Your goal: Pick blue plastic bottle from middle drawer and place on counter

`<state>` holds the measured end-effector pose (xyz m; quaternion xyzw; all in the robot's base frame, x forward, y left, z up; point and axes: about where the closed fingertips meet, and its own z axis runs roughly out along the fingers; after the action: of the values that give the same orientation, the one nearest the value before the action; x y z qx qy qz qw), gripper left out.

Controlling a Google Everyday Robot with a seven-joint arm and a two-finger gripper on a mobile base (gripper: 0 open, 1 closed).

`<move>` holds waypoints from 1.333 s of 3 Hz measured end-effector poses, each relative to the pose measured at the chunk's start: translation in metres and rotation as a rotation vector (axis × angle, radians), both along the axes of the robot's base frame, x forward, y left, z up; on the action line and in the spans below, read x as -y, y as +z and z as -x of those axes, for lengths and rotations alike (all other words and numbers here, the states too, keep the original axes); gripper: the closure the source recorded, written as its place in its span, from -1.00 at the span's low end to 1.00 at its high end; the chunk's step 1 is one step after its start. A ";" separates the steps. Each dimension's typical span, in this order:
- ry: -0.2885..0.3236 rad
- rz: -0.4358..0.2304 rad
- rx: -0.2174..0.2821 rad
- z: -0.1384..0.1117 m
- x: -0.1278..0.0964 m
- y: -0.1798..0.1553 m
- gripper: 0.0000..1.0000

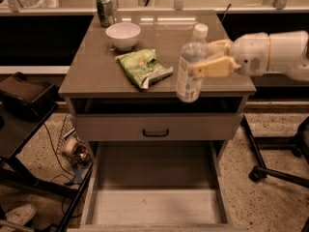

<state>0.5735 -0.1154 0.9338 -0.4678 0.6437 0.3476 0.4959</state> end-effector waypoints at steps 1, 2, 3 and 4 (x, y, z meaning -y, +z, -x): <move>-0.183 -0.006 0.042 -0.089 0.037 0.054 1.00; -0.285 -0.006 0.055 -0.143 0.060 0.059 1.00; -0.375 0.027 0.035 -0.180 0.077 0.034 1.00; -0.448 0.056 -0.002 -0.201 0.095 0.001 1.00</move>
Offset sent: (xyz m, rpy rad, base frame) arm 0.1829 -0.0873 0.0714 0.0082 -0.0763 -0.3749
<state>0.7743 -0.2108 0.9351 -0.3264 0.7413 0.2113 0.5471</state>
